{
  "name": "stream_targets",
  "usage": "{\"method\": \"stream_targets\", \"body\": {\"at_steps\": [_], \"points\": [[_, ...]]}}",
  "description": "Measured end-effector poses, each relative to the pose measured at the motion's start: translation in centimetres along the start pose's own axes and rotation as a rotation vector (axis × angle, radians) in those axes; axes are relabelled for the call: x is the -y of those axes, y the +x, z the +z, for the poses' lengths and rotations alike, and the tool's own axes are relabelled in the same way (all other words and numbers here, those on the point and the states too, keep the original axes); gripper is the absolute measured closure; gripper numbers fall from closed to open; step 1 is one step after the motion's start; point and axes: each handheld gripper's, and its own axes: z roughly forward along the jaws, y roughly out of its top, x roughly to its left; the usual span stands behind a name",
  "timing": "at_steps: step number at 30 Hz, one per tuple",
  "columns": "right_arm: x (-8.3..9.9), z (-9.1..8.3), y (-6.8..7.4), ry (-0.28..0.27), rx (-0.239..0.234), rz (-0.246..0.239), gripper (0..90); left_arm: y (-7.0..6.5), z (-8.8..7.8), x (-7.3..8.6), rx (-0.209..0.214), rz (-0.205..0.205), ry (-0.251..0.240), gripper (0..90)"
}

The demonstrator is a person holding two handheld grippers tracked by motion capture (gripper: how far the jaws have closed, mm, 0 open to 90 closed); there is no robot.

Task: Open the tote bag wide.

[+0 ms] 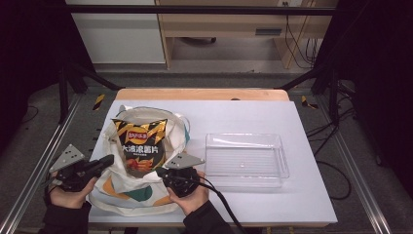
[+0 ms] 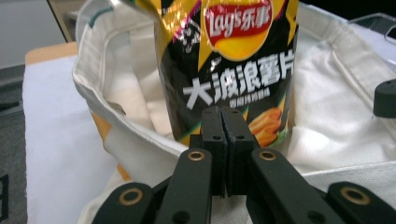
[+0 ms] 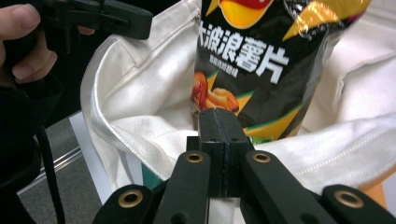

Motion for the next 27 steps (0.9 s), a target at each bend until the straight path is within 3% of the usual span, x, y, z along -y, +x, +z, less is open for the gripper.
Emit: {"method": "stream_targets", "body": {"at_steps": [9,27], "points": [[1.9,0.2,-1.3,0.027,0.024,0.041,90.0,0.6,1.0,2.2,-0.010,-0.014,0.075,88.3],[4.1,1.8,-1.5,0.080,0.057,0.046,90.0,1.2,1.9,4.6,-0.024,-0.015,0.158,88.3]]}}
